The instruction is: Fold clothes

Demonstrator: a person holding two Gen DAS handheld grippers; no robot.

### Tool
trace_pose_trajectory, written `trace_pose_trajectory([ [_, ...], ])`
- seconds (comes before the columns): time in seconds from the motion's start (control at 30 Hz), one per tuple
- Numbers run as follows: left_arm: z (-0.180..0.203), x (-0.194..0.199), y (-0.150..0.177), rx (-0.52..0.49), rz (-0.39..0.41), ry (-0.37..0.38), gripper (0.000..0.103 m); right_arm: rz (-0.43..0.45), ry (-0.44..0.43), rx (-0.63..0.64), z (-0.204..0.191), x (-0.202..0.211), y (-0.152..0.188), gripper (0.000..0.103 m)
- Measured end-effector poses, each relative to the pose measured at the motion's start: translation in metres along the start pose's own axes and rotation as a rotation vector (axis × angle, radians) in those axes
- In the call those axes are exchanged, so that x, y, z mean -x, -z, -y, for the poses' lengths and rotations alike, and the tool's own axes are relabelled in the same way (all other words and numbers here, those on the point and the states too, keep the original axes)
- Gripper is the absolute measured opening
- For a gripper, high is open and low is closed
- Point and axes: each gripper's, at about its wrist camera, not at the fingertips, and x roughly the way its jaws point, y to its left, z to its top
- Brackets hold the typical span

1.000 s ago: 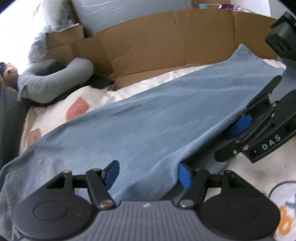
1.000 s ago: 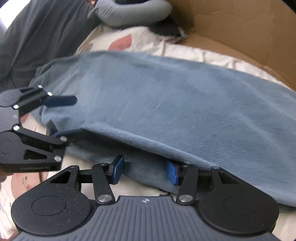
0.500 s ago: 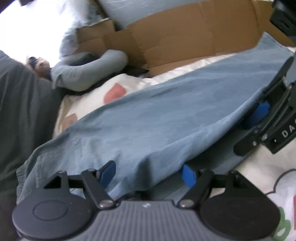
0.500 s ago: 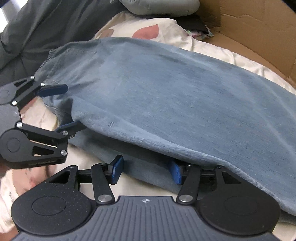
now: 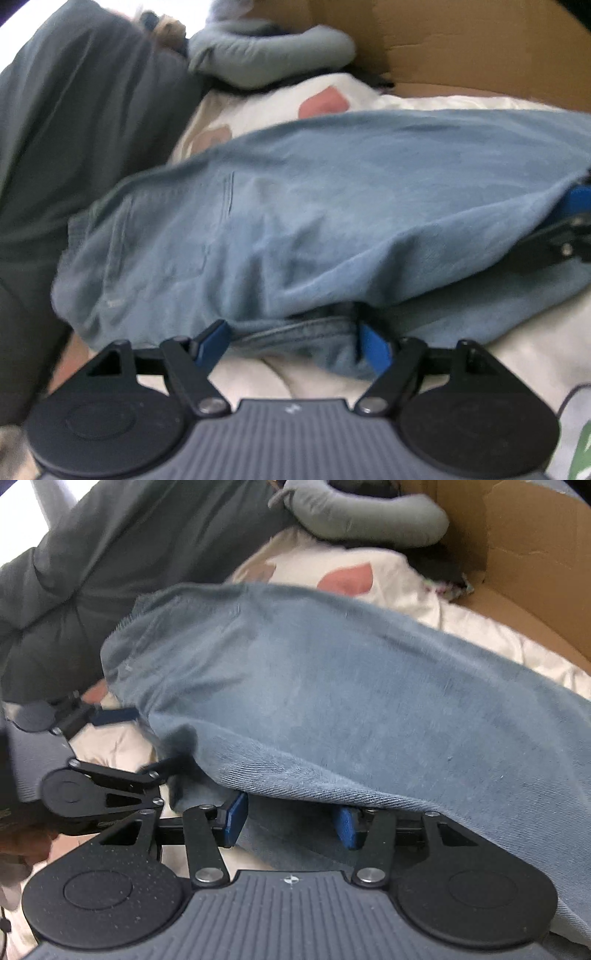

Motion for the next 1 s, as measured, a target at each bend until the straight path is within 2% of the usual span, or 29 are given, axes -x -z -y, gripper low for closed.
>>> trace_pose_trajectory([
  [0.13, 0.007, -0.007, -0.001, 0.001, -0.011, -0.017, 0.086, 0.042, -0.007, -0.017, 0.0, 0.008, 0.0, 0.055],
  [0.2, 0.008, -0.01, -0.002, 0.017, -0.019, -0.005, 0.086, 0.047, -0.007, -0.017, -0.001, 0.009, 0.0, 0.055],
  [0.3, 0.01, -0.012, -0.003, -0.022, -0.02, -0.014, 0.086, 0.051, -0.01, -0.021, -0.002, 0.008, 0.0, 0.055],
  [0.37, 0.007, -0.01, -0.003, -0.057, -0.022, -0.023, 0.074, 0.043, -0.011, -0.017, -0.003, 0.006, 0.001, 0.055],
  [0.4, 0.004, -0.009, -0.002, -0.067, -0.023, -0.018, 0.072, 0.038, -0.011, -0.015, -0.004, 0.005, 0.002, 0.055],
  [0.5, -0.01, -0.002, 0.003, -0.063, -0.023, 0.013, 0.072, 0.017, -0.01, -0.007, -0.005, 0.002, 0.005, 0.055],
  [0.6, -0.013, 0.009, 0.007, -0.071, -0.02, 0.012, 0.072, -0.006, -0.009, 0.001, -0.007, -0.001, 0.011, 0.055],
  [0.87, -0.028, 0.026, 0.015, -0.07, -0.033, 0.017, 0.058, -0.054, -0.017, 0.02, -0.012, -0.004, 0.025, 0.055],
  [1.0, -0.025, 0.031, 0.016, -0.085, -0.037, 0.058, 0.036, -0.062, -0.024, 0.015, -0.011, -0.001, 0.031, 0.054],
])
